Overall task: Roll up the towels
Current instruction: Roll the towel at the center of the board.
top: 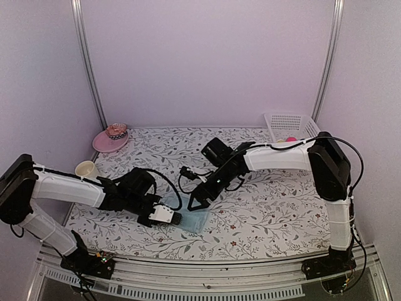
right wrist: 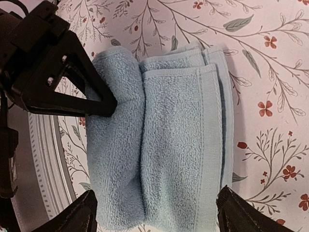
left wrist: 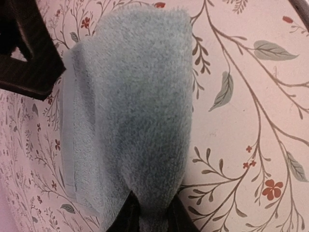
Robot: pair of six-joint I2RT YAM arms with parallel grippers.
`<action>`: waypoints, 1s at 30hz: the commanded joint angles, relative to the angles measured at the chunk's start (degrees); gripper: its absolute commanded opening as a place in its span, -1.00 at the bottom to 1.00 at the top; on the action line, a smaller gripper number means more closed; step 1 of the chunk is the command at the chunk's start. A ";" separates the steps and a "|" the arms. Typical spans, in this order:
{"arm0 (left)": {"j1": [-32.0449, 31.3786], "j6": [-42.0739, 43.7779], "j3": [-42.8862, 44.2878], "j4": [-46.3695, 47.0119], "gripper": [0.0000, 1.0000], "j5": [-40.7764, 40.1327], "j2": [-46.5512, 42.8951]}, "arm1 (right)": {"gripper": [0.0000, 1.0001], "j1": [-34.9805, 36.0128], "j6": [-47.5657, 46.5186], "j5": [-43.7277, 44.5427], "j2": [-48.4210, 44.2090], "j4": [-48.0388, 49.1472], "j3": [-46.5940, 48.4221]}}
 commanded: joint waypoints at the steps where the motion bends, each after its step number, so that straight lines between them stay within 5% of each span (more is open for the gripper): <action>1: 1.32 0.54 3.21 -9.11 -0.64 3.06 1.94 | 0.75 -1.66 1.46 -5.36 3.17 1.43 1.03; 8: 3.09 0.40 8.17 -14.65 -0.64 5.43 6.28 | 0.77 -1.61 1.92 -3.97 0.00 3.54 -0.18; 20: 7.71 2.33 19.49 -28.51 -0.64 12.11 13.92 | 0.73 -1.39 -2.00 6.12 -14.88 14.78 -18.00; 30: 8.80 3.46 30.25 -39.67 -0.65 11.94 22.05 | 0.75 -3.12 7.37 -4.79 -4.29 11.77 -9.02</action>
